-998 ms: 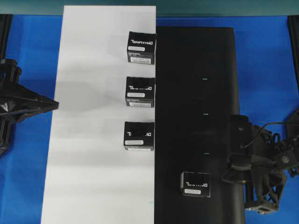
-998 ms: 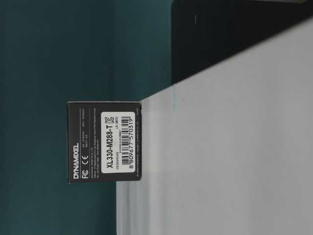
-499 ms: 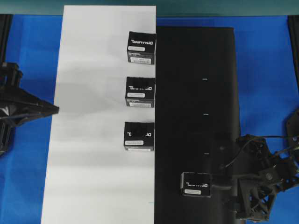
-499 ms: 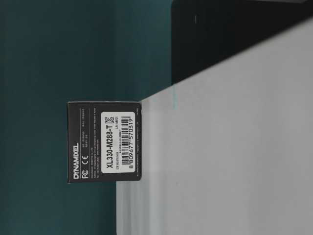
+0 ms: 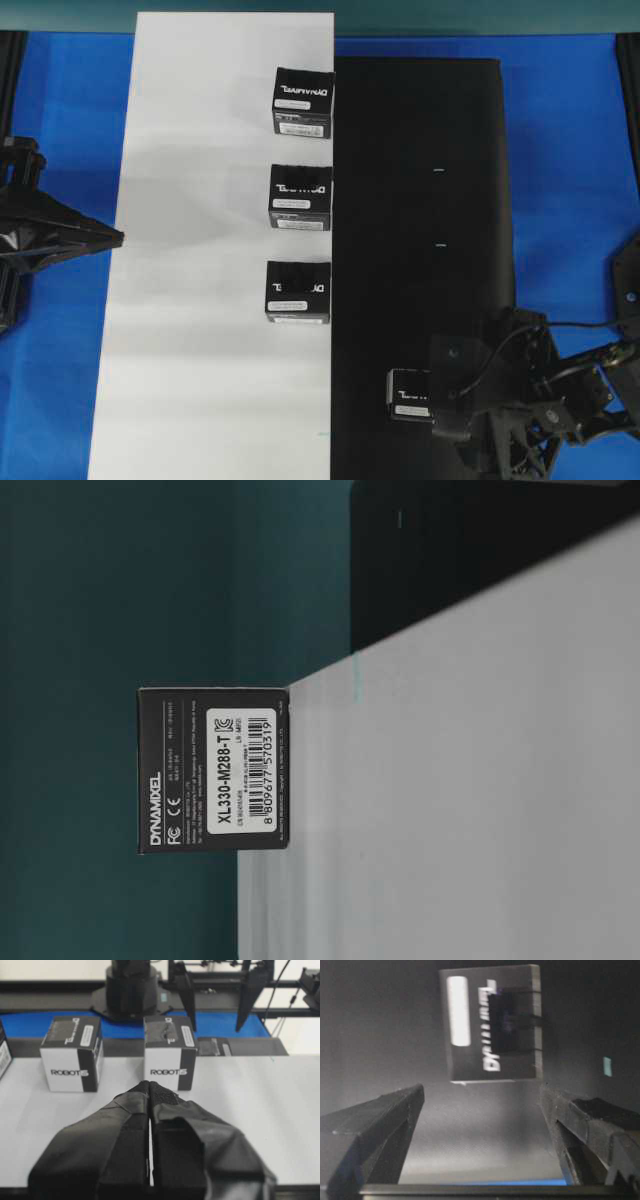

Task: Place the box from the black base onto the white base.
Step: 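Lower the open right gripper over the black box on the black base, then close the right gripper on the black box and lift it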

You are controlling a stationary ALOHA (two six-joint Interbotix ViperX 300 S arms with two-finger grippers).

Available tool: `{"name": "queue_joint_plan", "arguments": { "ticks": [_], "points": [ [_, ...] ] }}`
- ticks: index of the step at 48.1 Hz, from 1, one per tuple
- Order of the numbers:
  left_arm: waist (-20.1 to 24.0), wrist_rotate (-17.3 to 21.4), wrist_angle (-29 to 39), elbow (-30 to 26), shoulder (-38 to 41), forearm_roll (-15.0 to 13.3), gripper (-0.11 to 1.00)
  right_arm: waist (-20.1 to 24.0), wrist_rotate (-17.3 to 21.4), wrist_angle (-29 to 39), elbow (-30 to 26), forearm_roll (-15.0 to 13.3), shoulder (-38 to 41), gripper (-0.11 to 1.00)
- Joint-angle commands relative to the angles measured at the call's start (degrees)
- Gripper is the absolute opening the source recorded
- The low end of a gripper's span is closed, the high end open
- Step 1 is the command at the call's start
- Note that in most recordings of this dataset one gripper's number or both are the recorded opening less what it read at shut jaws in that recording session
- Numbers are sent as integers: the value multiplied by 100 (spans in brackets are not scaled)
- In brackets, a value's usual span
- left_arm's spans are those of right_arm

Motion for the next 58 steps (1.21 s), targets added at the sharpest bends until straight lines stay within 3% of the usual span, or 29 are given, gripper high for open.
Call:
{"name": "queue_joint_plan", "arguments": {
  "ticks": [1,24,43,58],
  "points": [
    [-9,-18,-26,-158,18,18,-3,9,18,-132,0,-26,123,100],
    [-9,-18,-26,-158,18,18,-3,-53,26,-18,158,-53,141,100],
    [-9,-26,-26,-158,9,18,-3,-202,18,-360,264,-70,308,100],
    [-9,-18,-18,-149,18,18,-3,-396,18,-782,272,-308,563,100]
  ]
}}
